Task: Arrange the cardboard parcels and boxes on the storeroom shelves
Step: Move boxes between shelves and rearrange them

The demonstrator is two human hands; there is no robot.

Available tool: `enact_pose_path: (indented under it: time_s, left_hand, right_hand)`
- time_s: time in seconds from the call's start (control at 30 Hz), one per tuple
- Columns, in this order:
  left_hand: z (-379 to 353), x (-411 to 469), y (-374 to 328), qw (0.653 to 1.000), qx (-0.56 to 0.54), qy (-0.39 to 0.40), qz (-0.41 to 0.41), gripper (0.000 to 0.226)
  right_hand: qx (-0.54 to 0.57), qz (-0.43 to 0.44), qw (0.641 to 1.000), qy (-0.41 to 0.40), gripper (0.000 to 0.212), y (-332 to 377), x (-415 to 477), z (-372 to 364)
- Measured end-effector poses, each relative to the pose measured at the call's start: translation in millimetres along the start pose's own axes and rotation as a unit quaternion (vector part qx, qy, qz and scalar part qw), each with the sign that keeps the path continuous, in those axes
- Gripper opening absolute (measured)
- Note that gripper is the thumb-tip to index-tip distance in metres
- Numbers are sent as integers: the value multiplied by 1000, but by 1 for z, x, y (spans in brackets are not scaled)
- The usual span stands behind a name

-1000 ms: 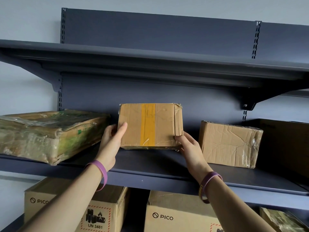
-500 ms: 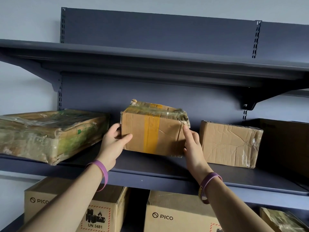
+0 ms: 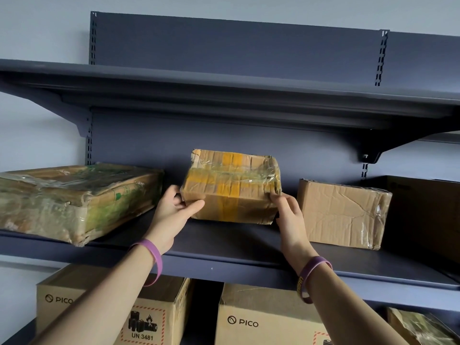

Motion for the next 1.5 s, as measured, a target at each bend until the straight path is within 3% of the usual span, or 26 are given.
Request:
enact_pose_path:
  time_s: [0.1, 0.2, 0.27, 0.4, 0.5, 0.63, 0.77, 1.0, 1.13, 1.27, 1.4, 1.5]
  left_hand:
    - [-7, -1, -1, 999, -13, 33, 2, 46]
    - [-1, -1, -1, 999, -41, 10, 8, 75]
    - [1, -2, 1, 997, -69, 0, 23, 81]
    - [3, -4, 1, 996, -69, -36, 34, 43]
    - [6, -5, 3, 998, -45, -43, 30, 59]
    - [9, -2, 5, 997, -38, -51, 32, 41]
    - [6, 0, 1, 998, -39, -39, 12, 33]
    - [-4, 4, 4, 1000, -2, 16, -13, 65]
    - [-3, 3, 5, 1000, 16, 16, -12, 71]
    - [-4, 3, 3, 999, 15, 20, -19, 72]
    - [-11, 0, -4, 998, -21, 52, -20, 73]
    - [-15, -5, -8, 996, -37, 74, -28, 73]
  right_hand:
    - [-13, 3, 1000, 17, 28, 0, 0, -2]
    - [-28, -10, 999, 26, 29, -5, 0, -3]
    - [-38, -25, 999, 30, 27, -10, 2, -3]
    - [-35, -41, 998, 33, 28, -14, 3, -3]
    - [-47, -44, 997, 30, 31, -14, 4, -1]
    - [-47, -47, 998, 15, 23, -14, 5, 0]
    - [-38, -53, 998, 16, 62, -11, 2, -2]
    - [-21, -32, 999, 31, 45, -9, 7, -2]
    - [-24, -28, 998, 47, 36, -7, 4, -5]
    - [-20, -37, 996, 74, 59, -10, -1, -9]
    - [-27, -34, 996, 74, 31, -11, 1, -7]
    - [-35, -24, 996, 82, 26, -11, 1, -9]
Point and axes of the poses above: each hand's wrist, its own x-axis towards the middle knuckle, its own z-axis out of the back of the hand, y = z × x, the point moved 9 cm from there along x, towards the middle knuckle, and after that the axes turned 7 degrees about x, right-handed, at the moved point
